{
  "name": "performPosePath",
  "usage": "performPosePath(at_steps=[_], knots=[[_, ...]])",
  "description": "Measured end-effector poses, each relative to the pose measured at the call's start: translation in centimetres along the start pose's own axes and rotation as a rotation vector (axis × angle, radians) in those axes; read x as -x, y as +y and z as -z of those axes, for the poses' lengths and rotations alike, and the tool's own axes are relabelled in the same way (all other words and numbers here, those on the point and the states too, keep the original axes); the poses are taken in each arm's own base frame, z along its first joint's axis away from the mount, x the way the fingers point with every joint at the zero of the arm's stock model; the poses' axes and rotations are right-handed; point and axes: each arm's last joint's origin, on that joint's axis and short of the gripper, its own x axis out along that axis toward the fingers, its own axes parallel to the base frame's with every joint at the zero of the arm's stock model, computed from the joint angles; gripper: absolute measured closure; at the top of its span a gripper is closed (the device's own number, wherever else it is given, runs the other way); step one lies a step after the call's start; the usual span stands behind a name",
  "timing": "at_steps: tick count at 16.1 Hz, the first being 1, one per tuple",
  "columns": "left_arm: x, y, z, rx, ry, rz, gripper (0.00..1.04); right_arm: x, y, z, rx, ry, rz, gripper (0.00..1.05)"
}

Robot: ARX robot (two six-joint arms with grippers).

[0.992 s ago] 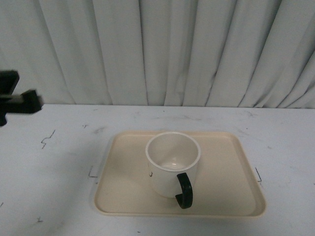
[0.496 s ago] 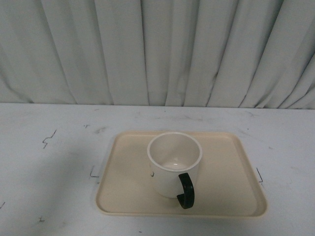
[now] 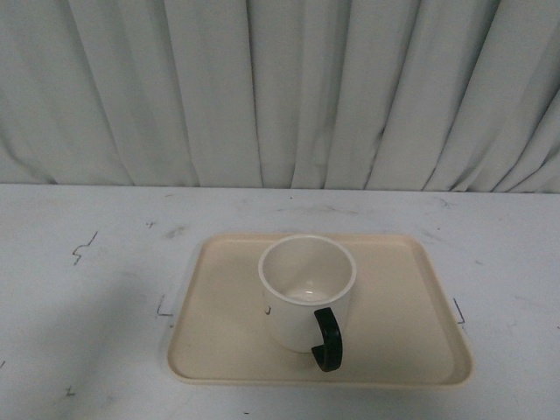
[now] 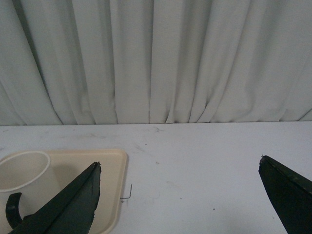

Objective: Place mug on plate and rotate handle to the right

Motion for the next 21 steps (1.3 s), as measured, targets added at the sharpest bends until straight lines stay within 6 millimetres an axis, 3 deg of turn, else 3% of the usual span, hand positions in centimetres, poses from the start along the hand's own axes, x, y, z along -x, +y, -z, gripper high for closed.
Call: performPosePath(at_steps=[3, 5, 6, 21], knots=[[1.1, 0.5, -0.4, 0.004, -0.028, -0.005, 1.03, 0.0, 0.0, 0.0, 0.0, 0.0, 0.0, 0.06], [3.7, 2.2, -0.6, 0.007, -0.046, -0.017, 1.03, 0.0, 0.0, 0.0, 0.0, 0.0, 0.0, 0.06], [4.7, 2.1, -0.4, 0.006, -0.036, -0.003, 1.03, 0.0, 0.0, 0.0, 0.0, 0.0, 0.0, 0.06], [7.5, 2.1, -1.0, 0.006, -0.063, -0.003, 1.03, 0.0, 0.0, 0.0, 0.0, 0.0, 0.0, 0.06]])
